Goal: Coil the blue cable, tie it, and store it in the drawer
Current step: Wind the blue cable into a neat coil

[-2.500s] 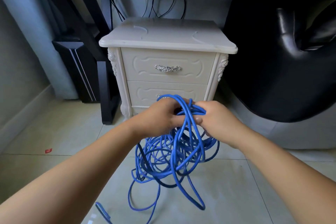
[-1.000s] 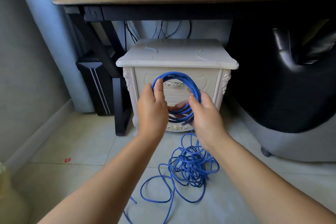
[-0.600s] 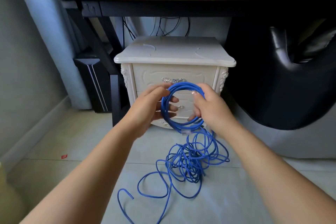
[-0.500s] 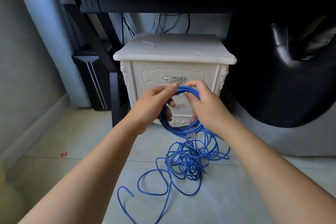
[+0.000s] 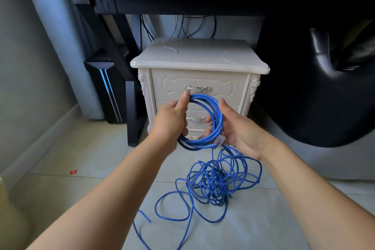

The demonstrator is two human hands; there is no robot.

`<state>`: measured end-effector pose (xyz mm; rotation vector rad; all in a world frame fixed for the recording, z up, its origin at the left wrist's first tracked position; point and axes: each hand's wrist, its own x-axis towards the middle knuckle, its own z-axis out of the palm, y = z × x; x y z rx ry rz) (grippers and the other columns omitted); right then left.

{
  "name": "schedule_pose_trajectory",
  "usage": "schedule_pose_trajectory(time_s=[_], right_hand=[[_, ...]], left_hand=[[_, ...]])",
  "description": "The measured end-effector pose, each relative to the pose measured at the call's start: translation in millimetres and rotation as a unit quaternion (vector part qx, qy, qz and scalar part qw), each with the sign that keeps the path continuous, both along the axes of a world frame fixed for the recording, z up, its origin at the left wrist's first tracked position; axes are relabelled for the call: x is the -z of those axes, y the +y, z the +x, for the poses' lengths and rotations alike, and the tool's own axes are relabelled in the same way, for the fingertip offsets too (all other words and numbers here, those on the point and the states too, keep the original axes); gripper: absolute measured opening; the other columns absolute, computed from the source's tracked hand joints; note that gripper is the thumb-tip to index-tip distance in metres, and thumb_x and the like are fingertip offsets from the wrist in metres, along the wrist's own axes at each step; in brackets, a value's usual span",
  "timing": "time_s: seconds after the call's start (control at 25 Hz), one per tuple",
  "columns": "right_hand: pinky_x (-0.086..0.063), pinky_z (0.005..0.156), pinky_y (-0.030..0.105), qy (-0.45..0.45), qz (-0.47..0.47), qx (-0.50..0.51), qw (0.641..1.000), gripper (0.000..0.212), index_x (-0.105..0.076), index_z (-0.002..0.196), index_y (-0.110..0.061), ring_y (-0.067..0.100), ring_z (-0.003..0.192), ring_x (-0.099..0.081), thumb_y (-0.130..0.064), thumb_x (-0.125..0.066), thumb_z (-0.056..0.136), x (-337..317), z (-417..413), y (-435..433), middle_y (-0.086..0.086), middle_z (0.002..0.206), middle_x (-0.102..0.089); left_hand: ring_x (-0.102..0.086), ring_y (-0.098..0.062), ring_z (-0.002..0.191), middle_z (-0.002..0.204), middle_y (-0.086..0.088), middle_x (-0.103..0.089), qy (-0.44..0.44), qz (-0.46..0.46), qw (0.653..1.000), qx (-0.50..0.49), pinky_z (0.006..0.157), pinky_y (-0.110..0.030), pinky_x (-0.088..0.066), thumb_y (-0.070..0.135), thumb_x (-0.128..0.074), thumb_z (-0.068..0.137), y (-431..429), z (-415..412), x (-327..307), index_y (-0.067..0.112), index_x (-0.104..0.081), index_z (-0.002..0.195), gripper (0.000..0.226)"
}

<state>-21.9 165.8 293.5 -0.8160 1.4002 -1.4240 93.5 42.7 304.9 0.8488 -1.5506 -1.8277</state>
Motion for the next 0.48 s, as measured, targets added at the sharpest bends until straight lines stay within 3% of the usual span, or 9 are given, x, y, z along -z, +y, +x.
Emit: schedule_pose_trajectory(time_s=[0.12, 0.24, 0.32, 0.4, 0.48], right_hand=[[-0.049, 0.083, 0.029, -0.039, -0.041, -0.103, 0.993, 0.081, -0.058, 0.117, -0.013, 0.019, 0.091, -0.065, -0.047, -0.093, 0.051, 2, -6, 7, 0.015, 0.107, -0.064], [-0.052, 0.081, 0.032, -0.052, -0.070, -0.028, 0.996, 0.047, -0.065, 0.104, -0.012, 0.021, 0.087, -0.068, -0.011, -0.087, 0.062, 4, 1, 5, 0.015, 0.100, -0.070], [-0.058, 0.082, 0.037, -0.100, -0.113, 0.013, 0.988, 0.013, -0.072, 0.088, -0.013, 0.028, 0.087, -0.072, -0.011, -0.072, 0.075, 0, 7, 6, 0.017, 0.091, -0.074], [-0.059, 0.082, 0.040, -0.153, -0.153, 0.021, 0.976, 0.014, -0.072, 0.081, -0.011, 0.033, 0.085, -0.073, -0.014, -0.059, 0.083, -8, 12, 9, 0.021, 0.084, -0.074], [-0.060, 0.070, 0.035, -0.184, -0.170, 0.044, 0.967, 0.018, -0.067, 0.081, -0.008, 0.030, 0.073, -0.074, -0.021, -0.054, 0.084, -13, 18, 10, 0.016, 0.072, -0.072]], left_hand=[[-0.024, -0.011, 0.035, 0.041, 0.009, -0.028, 0.019, 0.058, 0.997, -0.054, 0.041, -0.024, -0.024, 0.049, -0.053, 0.096, -1, -2, 1, 0.017, -0.037, 0.062, 0.049], [-0.024, -0.010, 0.034, 0.041, 0.009, -0.027, 0.047, 0.109, 0.990, -0.075, 0.038, -0.021, -0.025, 0.047, -0.052, 0.097, 6, -4, 0, 0.018, -0.038, 0.062, 0.049], [-0.025, -0.008, 0.033, 0.042, 0.010, -0.026, 0.064, 0.124, 0.988, -0.061, 0.040, -0.021, -0.025, 0.047, -0.049, 0.099, 14, -4, -2, 0.019, -0.038, 0.062, 0.048], [-0.027, -0.008, 0.032, 0.042, 0.011, -0.024, 0.072, 0.122, 0.989, -0.044, 0.048, -0.026, -0.022, 0.048, -0.046, 0.100, 22, -5, -4, 0.020, -0.036, 0.063, 0.047], [-0.028, -0.007, 0.032, 0.042, 0.010, -0.024, 0.076, 0.114, 0.989, -0.050, 0.051, -0.029, -0.021, 0.048, -0.044, 0.101, 29, -6, -5, 0.021, -0.035, 0.064, 0.046]])
